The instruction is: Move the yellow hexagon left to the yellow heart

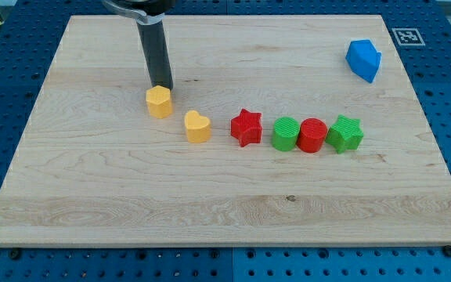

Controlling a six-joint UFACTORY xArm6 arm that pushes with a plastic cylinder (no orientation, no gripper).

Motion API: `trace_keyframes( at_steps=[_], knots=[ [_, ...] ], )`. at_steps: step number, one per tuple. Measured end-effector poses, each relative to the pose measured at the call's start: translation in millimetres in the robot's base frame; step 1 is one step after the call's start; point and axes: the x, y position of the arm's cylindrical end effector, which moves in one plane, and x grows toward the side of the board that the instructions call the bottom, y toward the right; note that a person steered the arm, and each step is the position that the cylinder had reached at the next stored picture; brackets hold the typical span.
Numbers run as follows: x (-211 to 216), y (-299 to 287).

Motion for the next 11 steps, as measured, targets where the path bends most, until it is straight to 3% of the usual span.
trace_keyframes(
  at_steps=[2,5,8,11],
  knots=[
    [-28,0],
    [-3,-9],
    [50,-11],
    [41,-64]
  ],
)
